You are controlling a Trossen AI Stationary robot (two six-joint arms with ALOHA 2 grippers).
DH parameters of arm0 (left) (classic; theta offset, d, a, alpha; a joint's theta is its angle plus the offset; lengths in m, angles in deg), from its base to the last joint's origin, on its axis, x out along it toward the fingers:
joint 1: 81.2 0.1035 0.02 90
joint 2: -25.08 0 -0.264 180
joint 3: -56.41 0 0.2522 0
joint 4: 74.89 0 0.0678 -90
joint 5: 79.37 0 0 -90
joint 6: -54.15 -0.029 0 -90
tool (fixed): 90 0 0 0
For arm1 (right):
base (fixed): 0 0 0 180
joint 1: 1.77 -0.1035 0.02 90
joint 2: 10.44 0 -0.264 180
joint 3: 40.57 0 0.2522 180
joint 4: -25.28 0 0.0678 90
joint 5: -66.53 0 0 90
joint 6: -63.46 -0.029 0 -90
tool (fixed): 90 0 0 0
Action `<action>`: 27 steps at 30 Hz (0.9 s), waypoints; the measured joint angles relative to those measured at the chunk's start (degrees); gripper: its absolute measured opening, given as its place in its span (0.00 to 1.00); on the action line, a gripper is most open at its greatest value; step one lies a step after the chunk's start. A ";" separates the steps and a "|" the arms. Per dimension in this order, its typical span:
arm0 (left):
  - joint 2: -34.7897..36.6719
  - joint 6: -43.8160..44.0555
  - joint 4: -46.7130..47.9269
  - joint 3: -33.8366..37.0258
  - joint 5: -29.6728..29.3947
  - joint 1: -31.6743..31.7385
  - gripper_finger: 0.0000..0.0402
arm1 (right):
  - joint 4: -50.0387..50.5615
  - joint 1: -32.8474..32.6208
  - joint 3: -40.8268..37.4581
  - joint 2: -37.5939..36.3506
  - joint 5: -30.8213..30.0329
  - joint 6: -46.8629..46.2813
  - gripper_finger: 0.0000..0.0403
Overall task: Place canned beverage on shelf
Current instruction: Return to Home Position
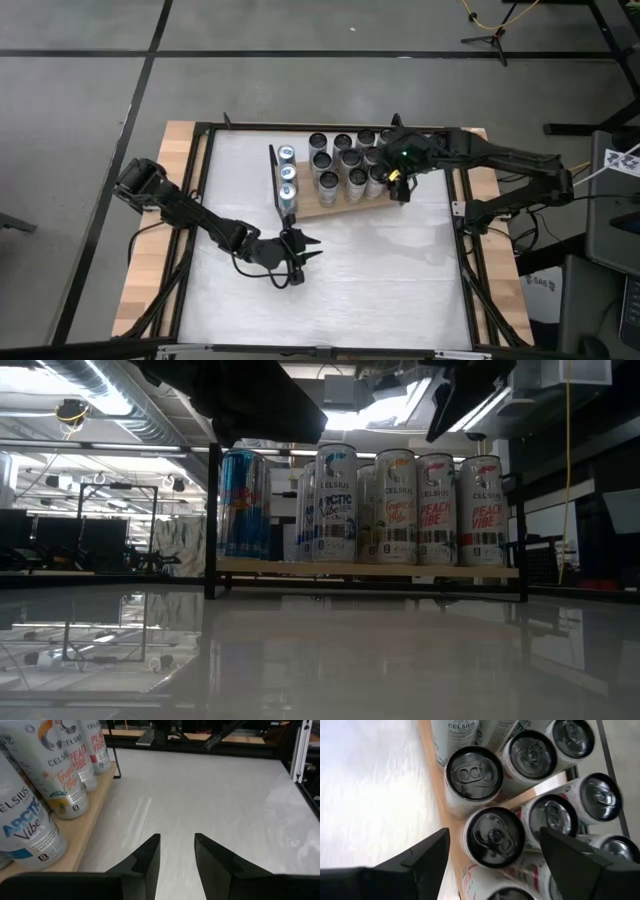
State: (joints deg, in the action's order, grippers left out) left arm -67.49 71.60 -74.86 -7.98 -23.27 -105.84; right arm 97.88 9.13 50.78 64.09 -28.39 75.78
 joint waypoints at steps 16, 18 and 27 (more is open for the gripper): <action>20.01 -8.89 5.63 0.00 -0.86 0.15 0.28 | 10.16 -0.07 13.01 -0.95 0.01 -0.05 0.69; 25.72 -11.61 7.84 0.00 -1.76 0.21 0.28 | 10.36 -0.07 14.88 -2.00 0.01 -0.06 0.62; 51.26 -17.84 26.95 -0.07 -7.60 0.26 0.17 | 7.38 0.00 11.80 -12.20 0.01 0.31 0.19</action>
State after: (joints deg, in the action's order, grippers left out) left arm -16.22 53.76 -47.91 -8.05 -30.86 -105.58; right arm 105.26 9.13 62.58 51.89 -28.38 76.08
